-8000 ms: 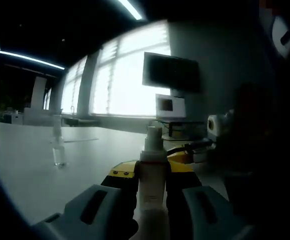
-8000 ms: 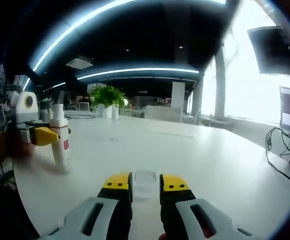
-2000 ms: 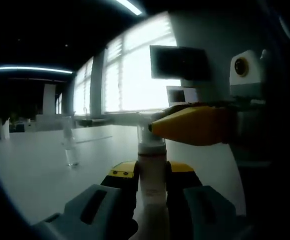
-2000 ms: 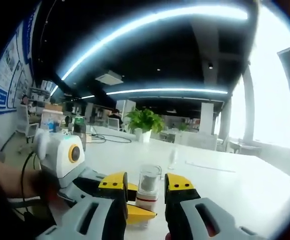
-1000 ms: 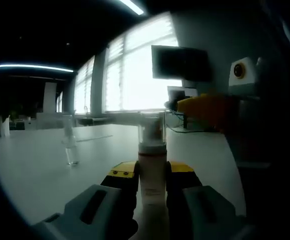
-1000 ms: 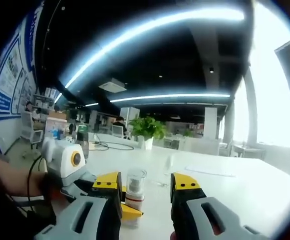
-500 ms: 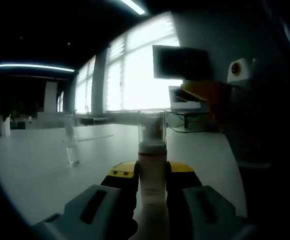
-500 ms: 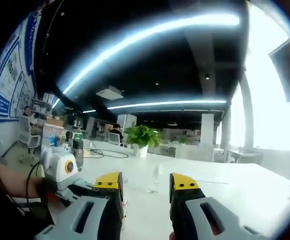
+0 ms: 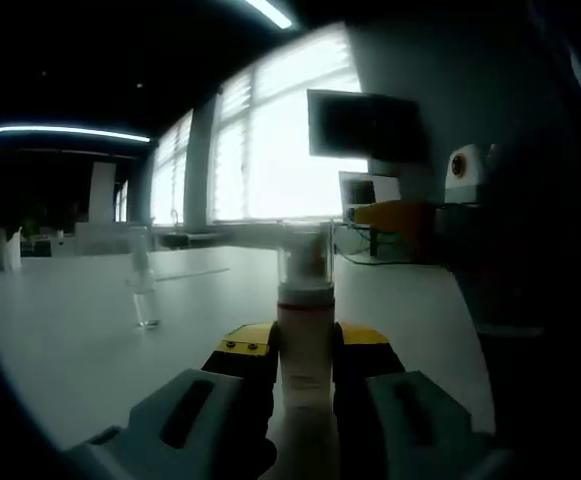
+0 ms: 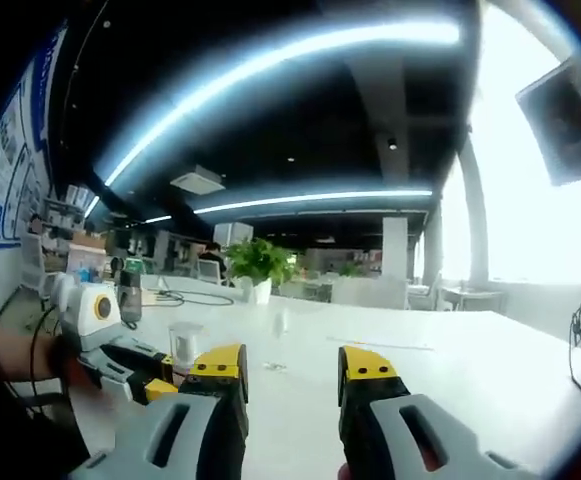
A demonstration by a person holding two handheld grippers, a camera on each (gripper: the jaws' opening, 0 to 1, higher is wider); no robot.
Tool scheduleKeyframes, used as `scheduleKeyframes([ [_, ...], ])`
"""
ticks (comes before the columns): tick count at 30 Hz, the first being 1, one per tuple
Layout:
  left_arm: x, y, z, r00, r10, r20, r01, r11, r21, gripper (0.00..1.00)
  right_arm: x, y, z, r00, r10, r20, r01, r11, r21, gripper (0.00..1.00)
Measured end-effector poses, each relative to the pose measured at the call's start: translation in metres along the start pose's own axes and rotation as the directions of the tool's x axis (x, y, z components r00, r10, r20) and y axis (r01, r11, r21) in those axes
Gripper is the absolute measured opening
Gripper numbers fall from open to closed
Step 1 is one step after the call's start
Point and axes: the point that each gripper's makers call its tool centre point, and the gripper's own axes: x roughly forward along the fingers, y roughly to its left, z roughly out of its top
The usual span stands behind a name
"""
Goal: Clamp pump bottle remove cover press pump head put on cover
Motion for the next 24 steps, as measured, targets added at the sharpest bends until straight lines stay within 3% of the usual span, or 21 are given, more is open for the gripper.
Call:
scheduleKeyframes([
  [18, 0.000, 0.002, -0.002, 1.000, -0.001, -0.004, 0.001, 1.000, -0.010, 0.12, -0.002, -0.034, -0.048, 0.999, -0.021, -0.043, 0.020, 1.000, -0.014, 0.30],
  [24, 0.000, 0.001, -0.002, 1.000, -0.001, -0.004, 0.001, 1.000, -0.011, 0.12, -0.002, -0.036, -0.061, 0.998, -0.017, -0.058, 0.016, 1.000, -0.012, 0.29],
])
